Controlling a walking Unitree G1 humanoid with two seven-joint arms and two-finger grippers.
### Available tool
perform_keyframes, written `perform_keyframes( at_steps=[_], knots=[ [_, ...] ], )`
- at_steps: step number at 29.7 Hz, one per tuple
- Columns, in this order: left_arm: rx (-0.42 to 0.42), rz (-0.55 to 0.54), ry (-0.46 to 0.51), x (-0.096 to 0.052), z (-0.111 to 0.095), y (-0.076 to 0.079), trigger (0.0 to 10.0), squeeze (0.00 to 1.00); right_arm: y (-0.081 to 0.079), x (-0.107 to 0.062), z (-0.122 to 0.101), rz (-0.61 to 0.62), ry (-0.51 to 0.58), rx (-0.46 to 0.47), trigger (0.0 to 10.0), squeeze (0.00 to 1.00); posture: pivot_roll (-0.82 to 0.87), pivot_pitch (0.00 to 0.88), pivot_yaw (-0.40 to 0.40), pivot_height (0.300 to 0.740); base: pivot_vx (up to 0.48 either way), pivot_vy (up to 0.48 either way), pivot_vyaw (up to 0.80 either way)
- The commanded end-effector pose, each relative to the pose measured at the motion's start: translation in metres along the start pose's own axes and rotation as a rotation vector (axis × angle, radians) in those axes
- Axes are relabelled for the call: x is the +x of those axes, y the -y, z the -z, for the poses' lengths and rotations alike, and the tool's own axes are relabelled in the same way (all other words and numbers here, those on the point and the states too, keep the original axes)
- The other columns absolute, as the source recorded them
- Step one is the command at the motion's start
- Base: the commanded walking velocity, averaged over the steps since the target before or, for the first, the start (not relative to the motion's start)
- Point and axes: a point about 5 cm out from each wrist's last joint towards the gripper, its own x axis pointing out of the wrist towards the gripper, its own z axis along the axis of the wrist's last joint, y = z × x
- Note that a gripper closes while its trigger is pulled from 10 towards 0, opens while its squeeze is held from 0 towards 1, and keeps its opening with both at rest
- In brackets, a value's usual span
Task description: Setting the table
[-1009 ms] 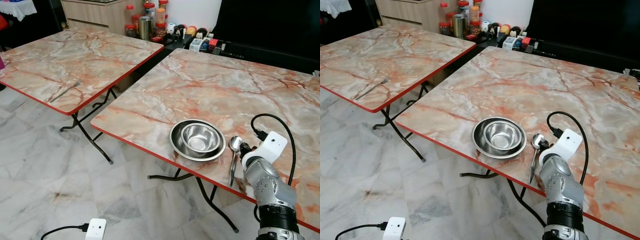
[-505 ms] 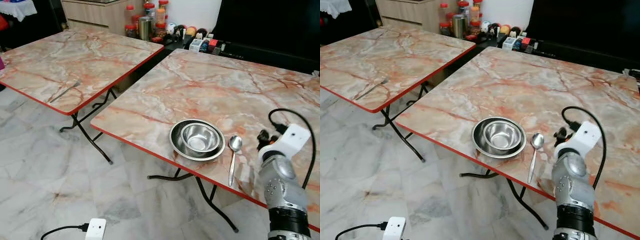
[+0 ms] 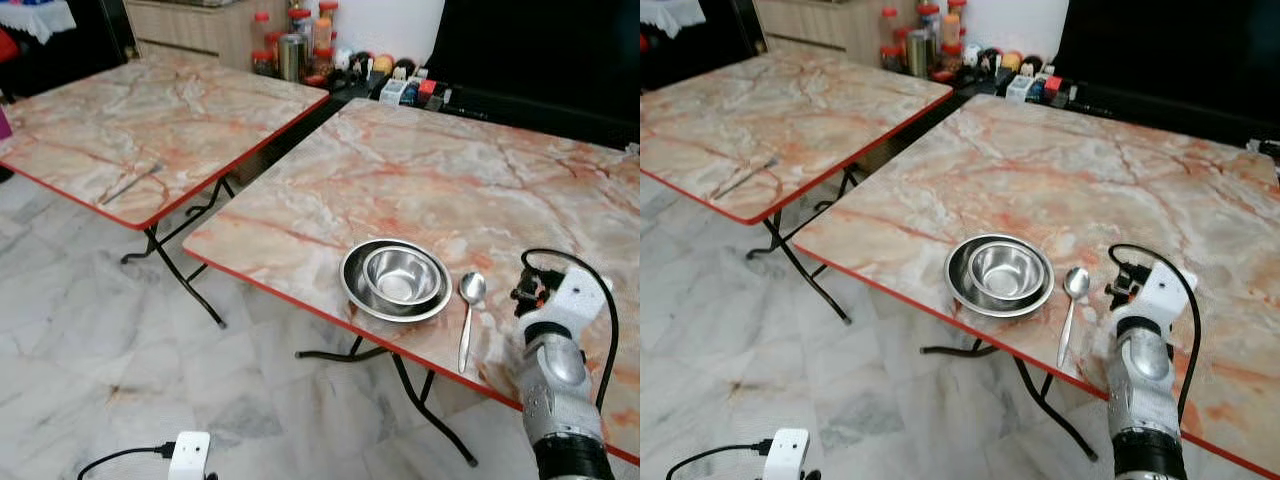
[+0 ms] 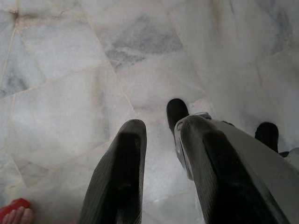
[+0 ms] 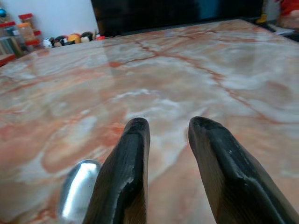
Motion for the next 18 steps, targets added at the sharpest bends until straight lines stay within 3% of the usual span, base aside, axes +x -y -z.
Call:
perform_keyframes(
  at_steps=[1, 4, 11, 18],
  knots=[
    [-0.021, -0.012, 0.006, -0.0009, 0.0019, -0.0015, 10.0, 0.00, 0.0055, 0.0021, -0.0071, 0.013, 0.042, -0.011, 10.0, 0.00, 0.00, 0.000, -0.013, 0.736, 0.000, 0.000, 0.00],
    [-0.021, -0.009, 0.010, -0.0012, 0.0025, -0.0016, 10.0, 0.00, 0.0067, 0.0035, -0.0122, 0.011, 0.085, 0.004, 10.0, 0.00, -0.01, 0.000, -0.010, 0.736, 0.000, 0.195, 0.00],
    [-0.018, -0.007, 0.015, -0.0015, 0.0030, -0.0015, 10.0, 0.00, 0.0047, 0.0037, -0.0144, -0.005, 0.124, 0.017, 10.0, 0.00, -0.01, 0.000, -0.011, 0.736, 0.000, 0.359, -0.74],
    [-0.013, -0.006, 0.011, -0.0021, 0.0053, -0.0016, 10.0, 0.00, 0.0041, 0.0029, -0.0096, 0.001, 0.126, 0.015, 10.0, 0.00, -0.01, 0.000, -0.011, 0.736, 0.000, 0.357, 0.00]
  ],
)
